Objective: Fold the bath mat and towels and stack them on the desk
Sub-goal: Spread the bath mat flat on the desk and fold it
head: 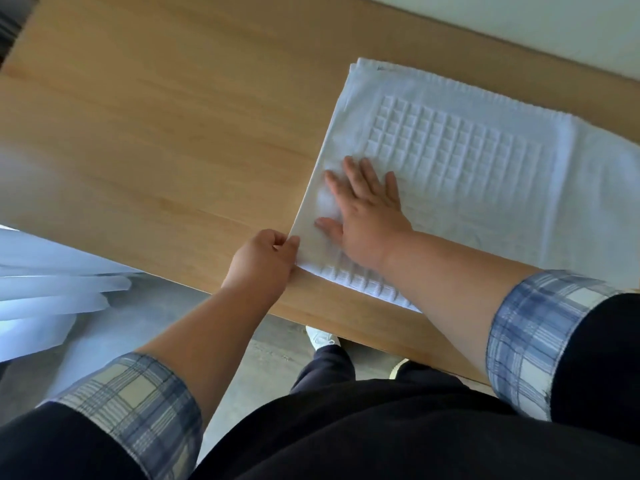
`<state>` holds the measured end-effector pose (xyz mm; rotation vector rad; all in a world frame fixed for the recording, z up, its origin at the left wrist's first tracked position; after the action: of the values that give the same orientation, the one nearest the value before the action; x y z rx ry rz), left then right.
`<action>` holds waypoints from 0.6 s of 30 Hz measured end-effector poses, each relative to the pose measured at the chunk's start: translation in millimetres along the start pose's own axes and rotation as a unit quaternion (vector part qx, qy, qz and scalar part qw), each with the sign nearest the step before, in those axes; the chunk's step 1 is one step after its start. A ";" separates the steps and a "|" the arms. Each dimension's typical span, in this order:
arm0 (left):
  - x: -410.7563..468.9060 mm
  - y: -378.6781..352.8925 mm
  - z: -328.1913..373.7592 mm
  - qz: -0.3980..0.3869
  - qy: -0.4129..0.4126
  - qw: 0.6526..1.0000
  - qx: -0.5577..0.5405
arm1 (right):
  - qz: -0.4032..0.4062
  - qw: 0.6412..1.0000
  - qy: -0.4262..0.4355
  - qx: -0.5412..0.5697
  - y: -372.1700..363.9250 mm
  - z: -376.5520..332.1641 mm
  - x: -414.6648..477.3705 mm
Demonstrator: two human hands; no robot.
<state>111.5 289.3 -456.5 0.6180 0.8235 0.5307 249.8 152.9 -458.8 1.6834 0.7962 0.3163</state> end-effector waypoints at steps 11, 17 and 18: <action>-7.2 10.2 -4.0 0.046 -0.099 0.987 0.119 | 0.007 0.994 -0.101 -0.043 27.4 35.5 88.5; -9.1 6.2 42.8 0.053 -0.186 0.972 0.130 | 0.134 0.908 -0.134 0.373 52.0 46.4 79.0; -8.1 1.3 60.4 0.054 -0.242 0.961 0.125 | 0.174 0.854 -0.173 0.459 59.1 55.4 73.8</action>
<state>154.8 267.3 -419.7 0.9845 0.3939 0.3517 356.5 154.6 -433.6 2.7010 0.3552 -0.1786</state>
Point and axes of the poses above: each hand's wrist, its own x-axis towards the middle knuckle, its own y-axis out of the back of the hand, z = x × y, the point moved 4 cm from there along x, towards the middle knuckle, and after that the axes turned 8 degrees about z, right-handed, at the moved point
